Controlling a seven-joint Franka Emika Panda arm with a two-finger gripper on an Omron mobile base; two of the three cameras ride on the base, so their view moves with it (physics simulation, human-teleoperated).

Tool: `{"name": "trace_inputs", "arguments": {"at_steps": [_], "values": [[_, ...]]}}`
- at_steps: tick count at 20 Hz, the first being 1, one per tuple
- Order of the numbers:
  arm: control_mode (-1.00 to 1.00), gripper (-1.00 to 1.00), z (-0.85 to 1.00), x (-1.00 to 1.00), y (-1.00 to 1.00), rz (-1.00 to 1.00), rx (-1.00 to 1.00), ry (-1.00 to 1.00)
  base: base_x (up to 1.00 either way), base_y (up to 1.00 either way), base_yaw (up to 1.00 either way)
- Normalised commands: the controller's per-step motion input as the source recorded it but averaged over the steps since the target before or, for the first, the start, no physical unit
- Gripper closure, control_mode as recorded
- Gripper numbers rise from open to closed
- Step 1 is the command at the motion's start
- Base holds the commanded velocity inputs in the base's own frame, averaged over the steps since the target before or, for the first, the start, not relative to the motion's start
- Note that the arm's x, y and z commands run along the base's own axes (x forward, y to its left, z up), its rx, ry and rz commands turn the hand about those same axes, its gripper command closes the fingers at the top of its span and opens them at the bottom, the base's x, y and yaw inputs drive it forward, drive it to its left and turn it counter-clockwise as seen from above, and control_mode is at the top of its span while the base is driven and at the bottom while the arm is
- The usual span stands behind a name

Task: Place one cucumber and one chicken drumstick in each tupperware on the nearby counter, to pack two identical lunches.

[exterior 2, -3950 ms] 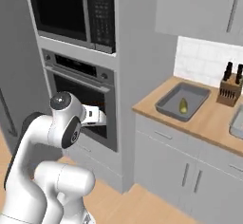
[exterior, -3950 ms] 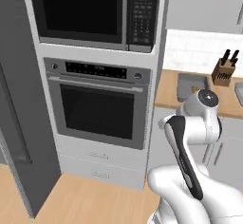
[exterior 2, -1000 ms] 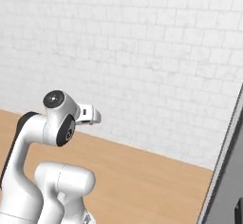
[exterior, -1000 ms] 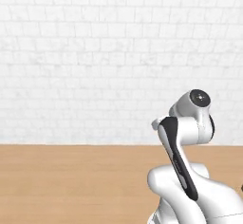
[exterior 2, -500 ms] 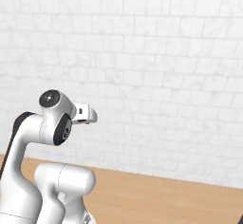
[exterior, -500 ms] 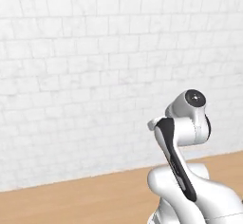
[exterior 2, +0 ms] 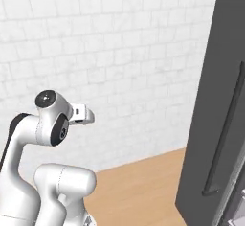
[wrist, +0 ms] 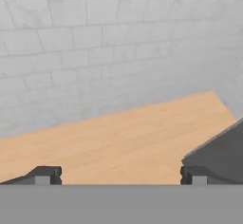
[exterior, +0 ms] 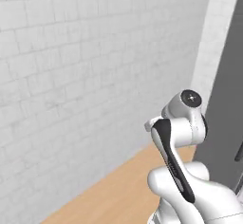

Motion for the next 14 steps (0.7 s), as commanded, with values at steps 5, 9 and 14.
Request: {"name": "trace_inputs", "arguments": {"at_steps": [5,9,14], "values": [[1.00,-1.00,0.00,0.00,0.00,0.00,0.00,0.00,0.15,0.04,-0.82],[1.00,-1.00,0.00,0.00,0.00,0.00,0.00,0.00,0.18,-0.24,-0.82],[1.00,-1.00,0.00,0.00,0.00,0.00,0.00,0.00,0.31,-0.35,-0.77]]}}
